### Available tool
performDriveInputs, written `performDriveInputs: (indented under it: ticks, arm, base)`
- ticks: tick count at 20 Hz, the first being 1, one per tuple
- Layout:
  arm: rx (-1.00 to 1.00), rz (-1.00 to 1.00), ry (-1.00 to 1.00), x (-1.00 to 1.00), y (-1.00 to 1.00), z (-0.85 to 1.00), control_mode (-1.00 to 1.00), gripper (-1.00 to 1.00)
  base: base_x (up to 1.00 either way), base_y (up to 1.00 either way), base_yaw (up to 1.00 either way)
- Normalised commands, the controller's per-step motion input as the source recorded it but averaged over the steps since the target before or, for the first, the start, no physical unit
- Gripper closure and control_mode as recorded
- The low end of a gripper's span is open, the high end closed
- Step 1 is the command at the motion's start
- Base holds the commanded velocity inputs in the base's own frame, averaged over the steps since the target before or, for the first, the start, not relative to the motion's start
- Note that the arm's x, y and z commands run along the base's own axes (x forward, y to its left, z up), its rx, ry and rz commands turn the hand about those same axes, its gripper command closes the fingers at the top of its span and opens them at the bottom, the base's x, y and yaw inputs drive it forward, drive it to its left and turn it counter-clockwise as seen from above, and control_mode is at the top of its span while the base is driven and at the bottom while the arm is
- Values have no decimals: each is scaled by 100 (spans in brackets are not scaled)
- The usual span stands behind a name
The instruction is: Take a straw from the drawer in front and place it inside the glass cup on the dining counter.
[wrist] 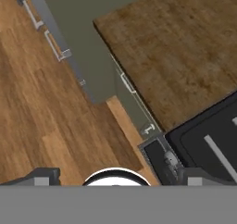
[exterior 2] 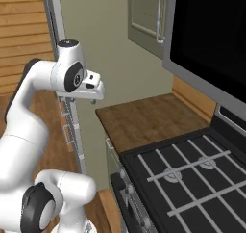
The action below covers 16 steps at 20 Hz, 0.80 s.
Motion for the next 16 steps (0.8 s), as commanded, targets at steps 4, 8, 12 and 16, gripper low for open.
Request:
performDriveInputs:
  ticks: [4,8,12,16]
  arm:
    - [0,19,7,0,-15,-1,-100,-100]
    - [-18,6,3,0,30,-18,-100,-100]
    - [-39,0,0,4,83,-50,-100,-100]
    - [-45,-2,0,26,96,-71,-100,-100]
  base:
    - [0,-13,8]
    - [0,0,0]
    - [0,0,0]
    - [0,0,0]
